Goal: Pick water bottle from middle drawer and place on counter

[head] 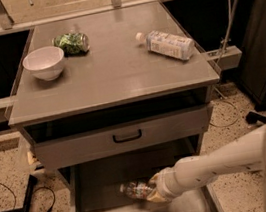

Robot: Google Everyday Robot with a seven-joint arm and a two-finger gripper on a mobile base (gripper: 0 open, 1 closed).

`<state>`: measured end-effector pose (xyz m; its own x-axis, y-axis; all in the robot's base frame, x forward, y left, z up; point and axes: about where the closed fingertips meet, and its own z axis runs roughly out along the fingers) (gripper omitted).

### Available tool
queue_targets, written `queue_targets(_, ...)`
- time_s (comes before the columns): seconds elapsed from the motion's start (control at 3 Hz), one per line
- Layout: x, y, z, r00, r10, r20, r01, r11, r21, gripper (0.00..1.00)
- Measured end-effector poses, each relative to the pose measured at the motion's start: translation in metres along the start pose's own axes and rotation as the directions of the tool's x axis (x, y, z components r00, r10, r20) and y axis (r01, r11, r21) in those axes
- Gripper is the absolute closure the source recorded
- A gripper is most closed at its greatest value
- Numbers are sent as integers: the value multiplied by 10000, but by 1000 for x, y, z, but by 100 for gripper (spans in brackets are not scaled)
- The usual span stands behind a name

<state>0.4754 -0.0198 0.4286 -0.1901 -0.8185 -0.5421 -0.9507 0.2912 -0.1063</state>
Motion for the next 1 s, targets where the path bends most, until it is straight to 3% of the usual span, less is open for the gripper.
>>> queue_targets(0.33, -19, -1, -61, 9989, -324, 346, 317, 9993, 209, 100)
queue_targets(0.67, -33, -15, -140, 9986, -375, 360, 347, 9965, 756, 100)
queue_targets(1.0, -61, -43, -221, 9986, -524, -20, 522, 9901, 1305, 100)
